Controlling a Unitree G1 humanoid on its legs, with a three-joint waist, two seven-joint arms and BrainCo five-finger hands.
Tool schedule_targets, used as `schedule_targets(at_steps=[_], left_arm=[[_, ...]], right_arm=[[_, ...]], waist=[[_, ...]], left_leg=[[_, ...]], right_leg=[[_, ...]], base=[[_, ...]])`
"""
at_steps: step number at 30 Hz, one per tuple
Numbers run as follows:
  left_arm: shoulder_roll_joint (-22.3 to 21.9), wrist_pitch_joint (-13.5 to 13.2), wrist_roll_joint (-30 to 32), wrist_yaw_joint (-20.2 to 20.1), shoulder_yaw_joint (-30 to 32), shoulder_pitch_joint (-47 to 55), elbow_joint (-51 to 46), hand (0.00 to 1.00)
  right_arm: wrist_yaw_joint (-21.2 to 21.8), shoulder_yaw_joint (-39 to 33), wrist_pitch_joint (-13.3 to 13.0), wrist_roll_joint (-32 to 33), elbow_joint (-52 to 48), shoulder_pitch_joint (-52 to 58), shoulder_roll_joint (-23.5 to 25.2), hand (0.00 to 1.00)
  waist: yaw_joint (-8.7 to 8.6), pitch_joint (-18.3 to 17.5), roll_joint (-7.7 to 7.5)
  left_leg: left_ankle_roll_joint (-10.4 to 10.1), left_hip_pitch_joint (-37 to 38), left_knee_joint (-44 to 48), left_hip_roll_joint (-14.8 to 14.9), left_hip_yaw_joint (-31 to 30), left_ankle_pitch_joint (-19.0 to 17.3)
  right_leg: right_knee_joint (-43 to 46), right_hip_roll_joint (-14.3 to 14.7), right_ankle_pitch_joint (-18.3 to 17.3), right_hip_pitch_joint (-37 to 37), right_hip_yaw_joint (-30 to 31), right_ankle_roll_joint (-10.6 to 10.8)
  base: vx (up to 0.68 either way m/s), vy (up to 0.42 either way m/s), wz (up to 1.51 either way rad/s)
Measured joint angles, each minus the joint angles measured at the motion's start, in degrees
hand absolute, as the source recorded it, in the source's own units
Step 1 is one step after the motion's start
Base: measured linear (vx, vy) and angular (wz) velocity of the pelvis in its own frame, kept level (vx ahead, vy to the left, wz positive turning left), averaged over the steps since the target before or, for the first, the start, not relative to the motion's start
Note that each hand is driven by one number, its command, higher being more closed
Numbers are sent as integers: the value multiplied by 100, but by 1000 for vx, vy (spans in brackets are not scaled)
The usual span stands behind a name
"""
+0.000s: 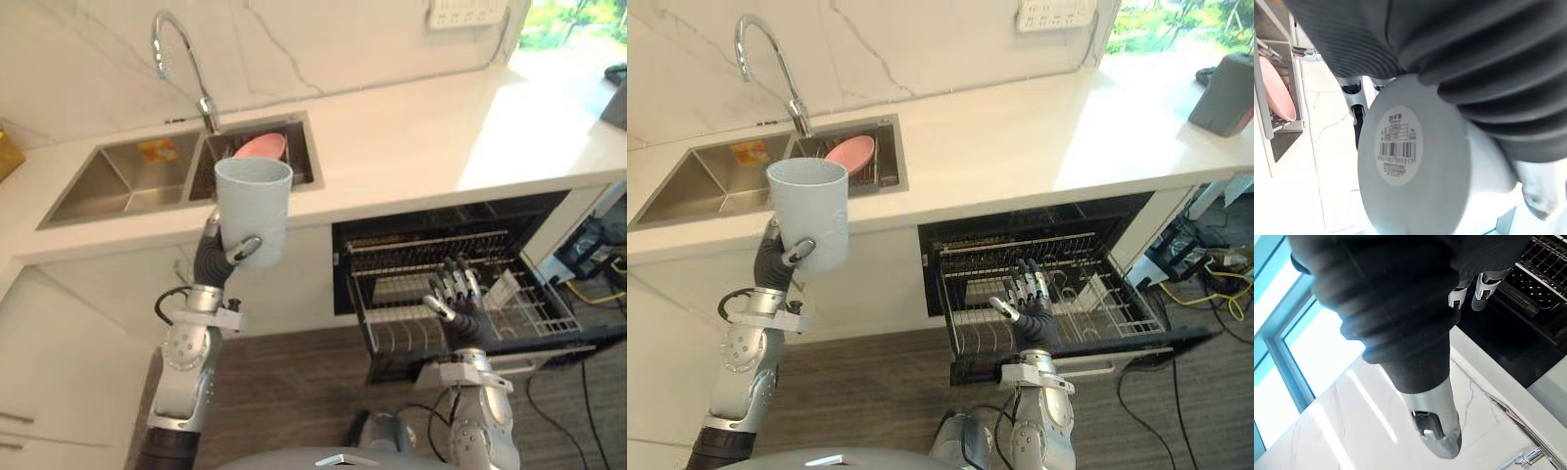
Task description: Walk over to the sink, pick up the cup, carry it to the dishwasher, place the cup inside the dishwasher, then close the dishwasher door
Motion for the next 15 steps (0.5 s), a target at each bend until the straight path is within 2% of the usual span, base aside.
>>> schedule_targets(at_steps=[1,2,3,4,6,8,9,10,11,12,13,14,15], left_arm=[[2,0,0,10,-47,4,27,100],[-1,-2,0,34,-46,12,86,100],[5,-1,-1,58,-40,27,130,100],[2,-1,2,131,-39,43,229,100],[-14,-3,7,232,-38,90,360,100],[-84,-10,120,373,-24,307,353,100],[-97,11,186,376,-4,391,346,100],[-108,99,229,382,11,591,330,100],[-118,153,253,390,11,687,320,100],[-166,282,356,396,6,824,322,100],[-227,332,448,380,-24,868,322,100],[-254,342,448,356,-45,862,321,100],[-235,390,449,304,-45,828,332,100]], right_arm=[[-6,-10,-110,-96,-2,-19,-29,0],[-2,-4,-200,-149,-5,-60,-93,0],[13,-1,-250,-149,-5,-83,-98,0],[43,-7,-335,-145,-18,-136,-97,0],[53,-7,-437,-141,-26,-208,-106,0],[83,165,-457,-141,-26,-264,-121,0],[123,258,-440,-137,-19,-292,-146,0],[272,506,-332,-99,-2,-368,-266,0],[346,631,-270,-44,-2,-402,-346,0],[489,793,-139,46,-6,-422,-463,0],[540,828,-76,121,-6,-398,-517,0],[541,821,-47,131,1,-371,-535,0],[542,802,22,134,31,-268,-449,0]], waist=[[19,-26,73],[42,-42,103],[51,-48,83],[29,-53,53],[16,-54,24],[65,-57,21],[87,-57,22],[174,-84,56],[220,-111,92],[256,-184,201],[237,-271,336],[221,-317,404],[172,-439,319]], left_leg=[[-124,-324,806,345,-28,298],[-412,-576,1356,479,-99,254],[-415,-641,1424,475,-30,176],[-358,-688,1230,400,162,25],[-320,-718,253,111,204,-118],[-387,-745,-1081,-180,-522,-54],[-405,-762,-1269,-227,-798,-13],[-416,-763,-1540,-318,-1341,122],[-421,-759,-1656,-339,-1546,174],[-381,-773,-1911,-362,-1722,438],[-330,-869,-2170,-404,-1727,999],[-381,-951,-2239,-421,-1707,1280],[-421,-874,-2442,-484,-1651,1164]], right_leg=[[-280,232,28,227,95,-4],[-623,385,138,411,202,-68],[-792,417,228,493,267,-112],[-1103,452,351,647,385,-109],[-1416,460,486,763,709,-21],[-1546,475,498,742,1221,145],[-1552,491,499,729,1393,189],[-1567,541,511,666,1732,269],[-1587,583,529,641,1902,306],[-1695,640,614,645,2082,417],[-1748,695,705,633,2163,554],[-1730,731,712,599,2176,647],[-1653,662,689,535,2180,776]], base=[[275,-87,-41],[232,-58,-53],[255,-14,-63],[189,3,-65],[194,36,-78],[162,105,-111],[163,151,-142],[125,143,-133],[175,195,-156],[205,225,-109],[228,245,-79],[250,292,-21],[261,330,6]])
